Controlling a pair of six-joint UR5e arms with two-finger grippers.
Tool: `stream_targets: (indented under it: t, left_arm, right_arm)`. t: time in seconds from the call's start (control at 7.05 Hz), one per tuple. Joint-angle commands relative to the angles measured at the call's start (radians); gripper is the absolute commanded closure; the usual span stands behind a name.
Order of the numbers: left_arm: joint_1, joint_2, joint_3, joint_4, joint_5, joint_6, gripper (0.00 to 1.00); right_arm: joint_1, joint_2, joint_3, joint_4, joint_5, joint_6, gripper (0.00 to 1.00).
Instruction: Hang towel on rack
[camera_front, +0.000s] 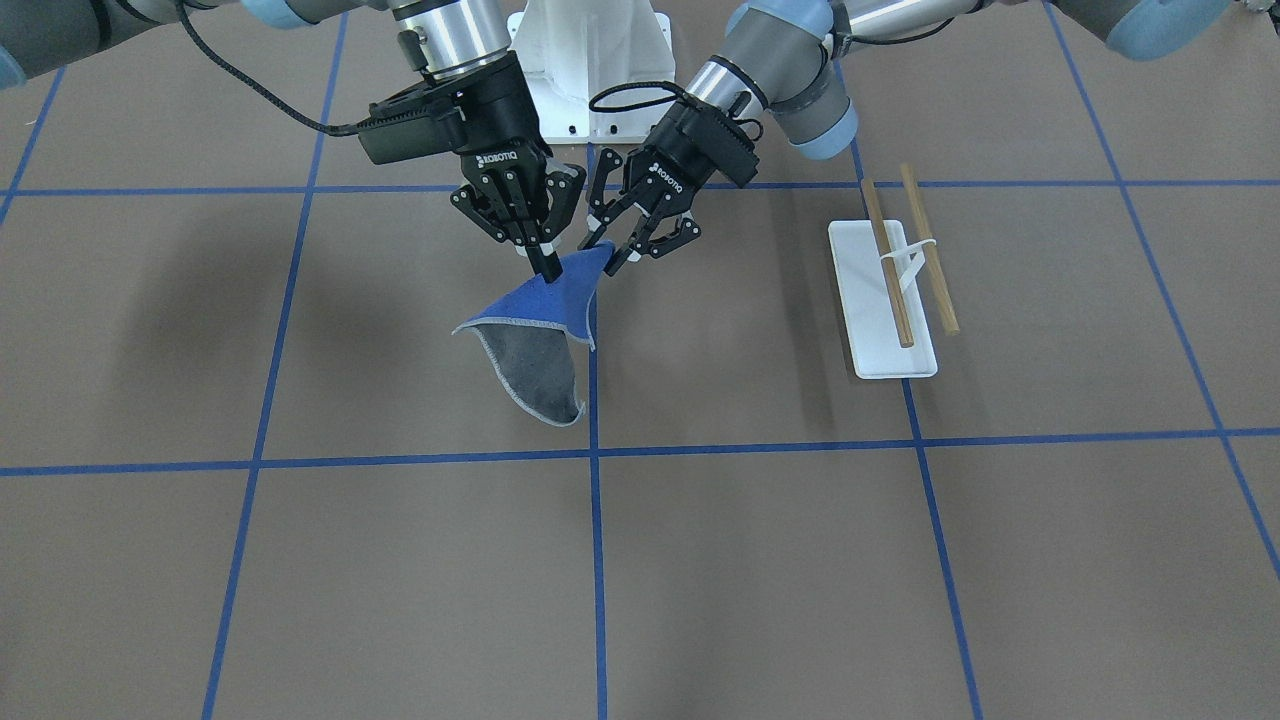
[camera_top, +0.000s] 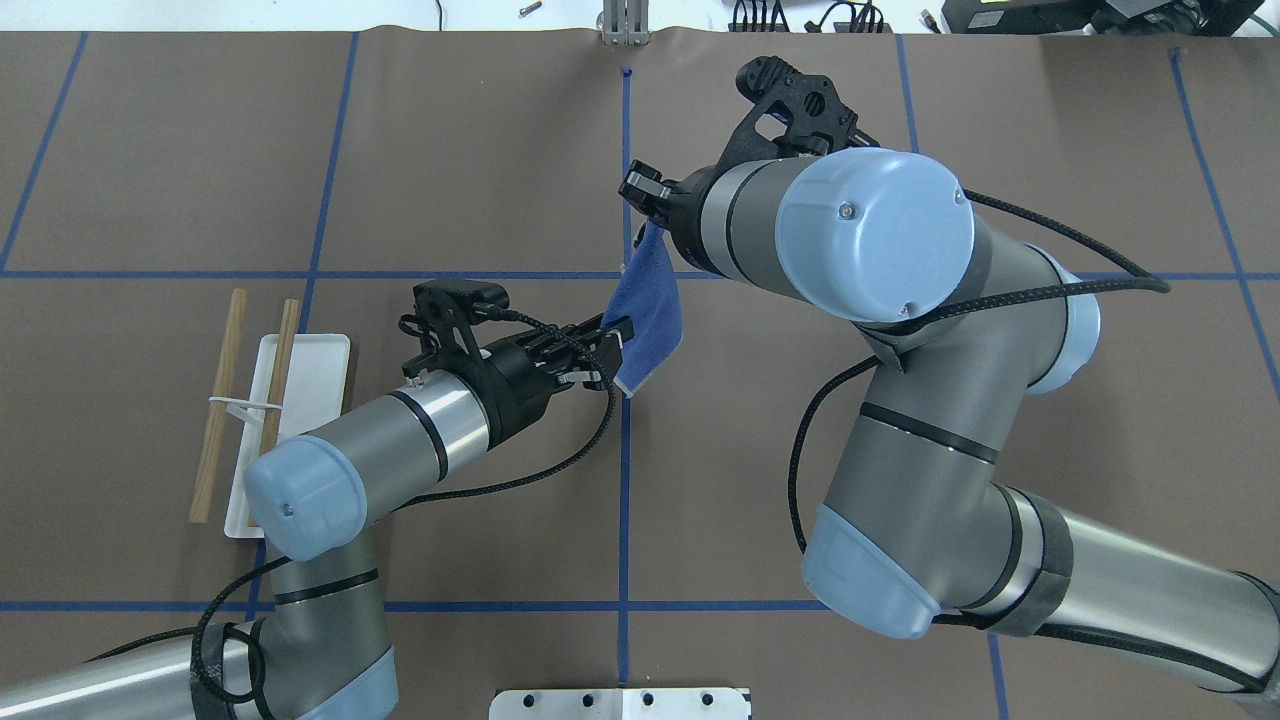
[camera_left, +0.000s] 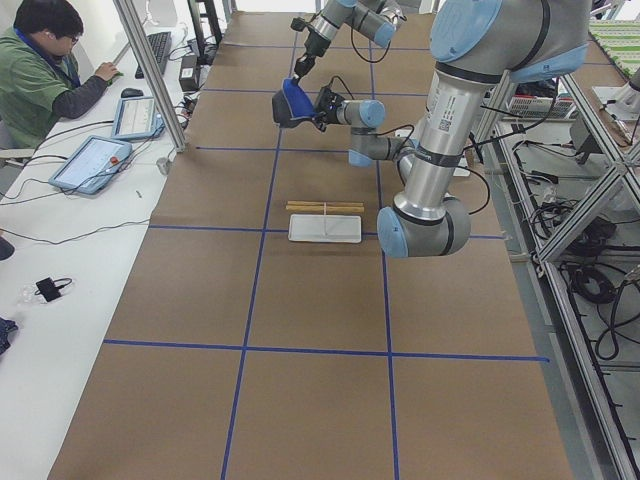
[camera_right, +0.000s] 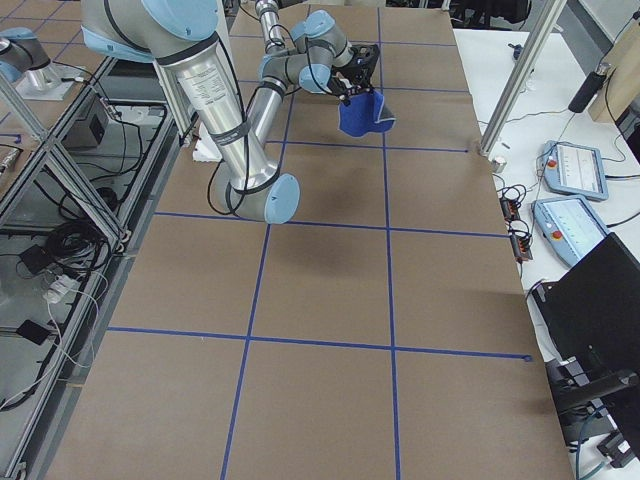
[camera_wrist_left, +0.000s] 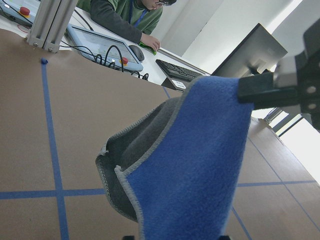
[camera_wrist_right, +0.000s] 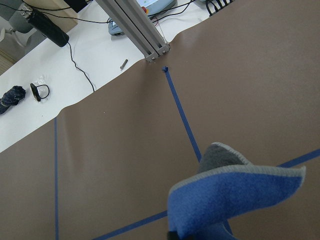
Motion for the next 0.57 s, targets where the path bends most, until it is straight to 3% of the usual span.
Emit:
stream_targets:
  t: [0.0, 0.14, 0.28, 0.43]
  left_arm:
    - [0.000, 0.003, -0.004, 0.000, 0.000, 0.000, 1.00]
    - [0.000, 0.003, -0.005, 0.000, 0.000, 0.000, 1.00]
    - [0.000, 0.002, -0.007, 0.000, 0.000, 0.000, 1.00]
    - [0.000, -0.001, -0.010, 0.001, 0.000, 0.000, 1.00]
  right_arm:
    - [0.000, -0.002, 0.001, 0.000, 0.000, -0.003, 1.00]
    - [0.000, -0.005, 0.001, 0.000, 0.000, -0.012, 0.94]
    - [0.000, -0.008, 0.005, -0.003, -0.002, -0.026, 0.02]
    - [0.003, -0.008, 0.008, -0.005, 0.005, -0.044, 0.00]
